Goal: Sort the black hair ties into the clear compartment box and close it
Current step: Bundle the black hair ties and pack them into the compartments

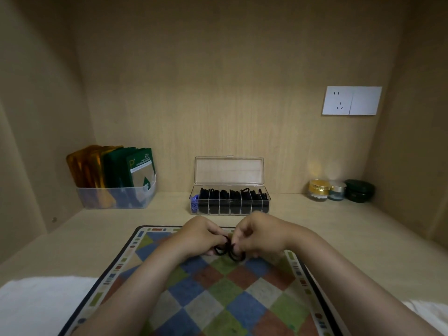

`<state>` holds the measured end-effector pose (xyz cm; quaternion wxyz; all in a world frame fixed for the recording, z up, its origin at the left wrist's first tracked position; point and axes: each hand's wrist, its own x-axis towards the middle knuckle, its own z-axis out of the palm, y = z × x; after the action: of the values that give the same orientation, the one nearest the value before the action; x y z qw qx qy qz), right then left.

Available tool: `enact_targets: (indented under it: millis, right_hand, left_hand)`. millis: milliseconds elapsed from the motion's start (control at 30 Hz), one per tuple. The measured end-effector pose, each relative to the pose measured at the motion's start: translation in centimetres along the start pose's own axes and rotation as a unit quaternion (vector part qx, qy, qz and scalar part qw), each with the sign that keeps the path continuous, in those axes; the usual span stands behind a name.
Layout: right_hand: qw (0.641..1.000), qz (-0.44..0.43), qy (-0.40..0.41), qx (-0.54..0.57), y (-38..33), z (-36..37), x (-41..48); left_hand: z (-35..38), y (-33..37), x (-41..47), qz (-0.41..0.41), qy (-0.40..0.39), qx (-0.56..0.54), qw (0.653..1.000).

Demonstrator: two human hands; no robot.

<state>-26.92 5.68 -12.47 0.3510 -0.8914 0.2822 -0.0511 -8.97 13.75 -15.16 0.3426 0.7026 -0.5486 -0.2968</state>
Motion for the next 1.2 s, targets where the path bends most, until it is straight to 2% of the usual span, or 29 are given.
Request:
enact_targets:
  millis: [67, 233, 367, 500, 667, 767, 867, 967, 1133, 1200]
  right_hand:
    - [0.994, -0.005, 0.066, 0.084, 0.2, -0.2, 0.4]
    - [0.975, -0.009, 0.160, 0.153, 0.5, -0.2, 1.7]
    - [0.968, 0.007, 0.204, 0.146, 1.1, -0.7, 2.7]
    - [0.964, 0.011, 0.244, 0.103, 1.8, -1.2, 3.8]
    - [0.959, -0.005, 0.273, 0.078, 2.7, -2.3, 4.9]
    - [0.950, 0.000, 0.279, 0.144, 3.2, -3.6, 5.3]
    - [0.941, 0.018, 0.229, 0.250, 3.5, -5.3, 5.4]
    - [0.930, 0.033, 0.209, 0.300, 4.0, -7.3, 5.8]
    - [0.903, 0.050, 0.236, 0.356, 5.4, -10.5, 7.0]
    - [0.889, 0.061, 0.280, 0.357, 6.0, -11.2, 7.5]
  left_hand:
    - [0.4, 0.0, 0.5, -0.008, 0.007, -0.038, 0.999]
    - [0.8, 1.2, 1.5, -0.038, -0.011, -0.166, 0.985]
    - [0.3, 1.9, 2.4, -0.051, -0.049, -0.293, 0.954]
    - [0.0, 2.0, 3.4, -0.041, -0.072, -0.352, 0.932]
    - [0.2, 2.2, 5.3, 0.006, -0.032, -0.229, 0.973]
    - [-0.2, 3.1, 6.8, 0.036, -0.017, -0.229, 0.973]
    - [-0.5, 4.4, 8.6, 0.069, 0.008, -0.211, 0.975]
    - [-0.5, 5.8, 10.6, 0.096, 0.044, -0.195, 0.975]
    - [0.5, 7.6, 14.0, 0.134, 0.067, -0.204, 0.968]
    - [0.8, 7.8, 15.2, 0.147, 0.067, -0.141, 0.977]
